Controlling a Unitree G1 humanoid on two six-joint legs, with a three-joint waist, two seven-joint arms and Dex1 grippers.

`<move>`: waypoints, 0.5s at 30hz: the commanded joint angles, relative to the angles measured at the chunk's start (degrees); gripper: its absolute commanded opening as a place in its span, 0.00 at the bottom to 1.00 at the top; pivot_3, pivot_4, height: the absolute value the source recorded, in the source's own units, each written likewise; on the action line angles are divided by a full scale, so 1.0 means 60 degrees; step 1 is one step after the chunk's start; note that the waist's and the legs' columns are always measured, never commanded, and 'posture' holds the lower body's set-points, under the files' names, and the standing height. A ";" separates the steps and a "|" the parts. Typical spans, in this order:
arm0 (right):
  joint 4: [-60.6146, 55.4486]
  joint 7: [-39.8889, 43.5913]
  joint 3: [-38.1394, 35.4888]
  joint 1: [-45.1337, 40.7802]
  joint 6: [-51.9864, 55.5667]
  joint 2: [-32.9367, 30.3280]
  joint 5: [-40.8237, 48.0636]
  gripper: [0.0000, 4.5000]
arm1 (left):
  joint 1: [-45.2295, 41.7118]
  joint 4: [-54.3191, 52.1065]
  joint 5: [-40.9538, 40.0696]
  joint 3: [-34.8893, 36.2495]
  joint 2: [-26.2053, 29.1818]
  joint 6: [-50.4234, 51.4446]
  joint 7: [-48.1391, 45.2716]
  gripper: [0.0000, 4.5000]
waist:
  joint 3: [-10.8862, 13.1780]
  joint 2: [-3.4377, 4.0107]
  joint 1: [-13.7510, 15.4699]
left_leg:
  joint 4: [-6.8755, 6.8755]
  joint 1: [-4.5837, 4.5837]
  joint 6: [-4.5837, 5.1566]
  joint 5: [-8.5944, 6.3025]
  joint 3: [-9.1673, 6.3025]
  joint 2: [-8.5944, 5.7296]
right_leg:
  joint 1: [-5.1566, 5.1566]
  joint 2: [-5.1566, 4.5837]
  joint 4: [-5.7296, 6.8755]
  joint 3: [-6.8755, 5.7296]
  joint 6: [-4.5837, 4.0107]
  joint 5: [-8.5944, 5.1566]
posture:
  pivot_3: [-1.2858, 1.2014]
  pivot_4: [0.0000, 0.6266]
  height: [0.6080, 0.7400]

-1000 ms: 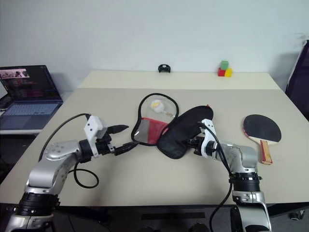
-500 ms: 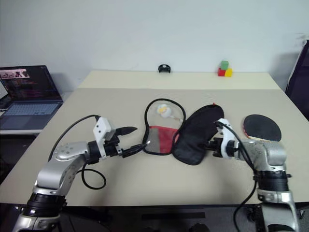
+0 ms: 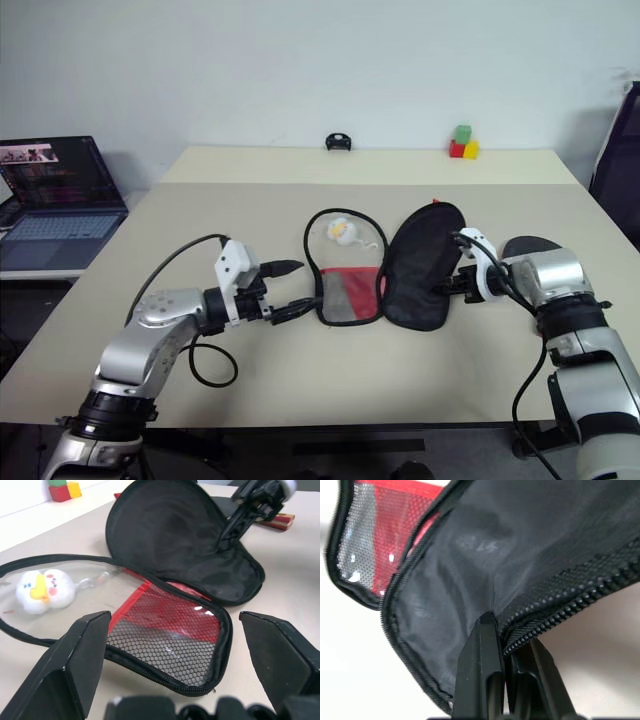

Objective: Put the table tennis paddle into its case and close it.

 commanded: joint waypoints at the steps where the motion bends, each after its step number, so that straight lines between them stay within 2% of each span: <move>1: 0.1080 0.0623 0.0267 -0.0884 -0.1030 0.0102 -0.0740 0.01 | -0.0236 -0.0265 -0.0016 0.0099 -0.0027 -0.0053 0.0106 1.00 | 0.0000 0.0000 -0.0007 | 0.0001 0.0001 0.0000 0.0000 0.0003 0.0000 | -0.0002 0.0000 0.0002 0.0000 0.0000 0.0000 | 0.52 0.24 1.00; 10: 0.3940 0.1281 0.0481 -0.2266 -0.2884 0.0477 -0.2348 0.01 | -0.0183 -0.0304 0.0050 0.0125 -0.0080 -0.0091 0.0257 1.00 | 0.0000 0.0000 -0.0001 | 0.0000 0.0001 -0.0004 0.0002 0.0004 0.0001 | -0.0004 0.0000 0.0000 -0.0001 0.0000 0.0000 | 0.52 0.24 1.00; 15: 0.4684 0.1385 0.0288 -0.2589 -0.3406 0.0669 -0.2817 0.01 | -0.0141 -0.0330 0.0052 0.0105 -0.0089 -0.0112 0.0312 1.00 | 0.0000 0.0001 -0.0004 | -0.0001 0.0002 -0.0007 0.0003 0.0006 0.0001 | -0.0006 -0.0001 0.0002 0.0000 -0.0001 0.0000 | 0.52 0.24 1.00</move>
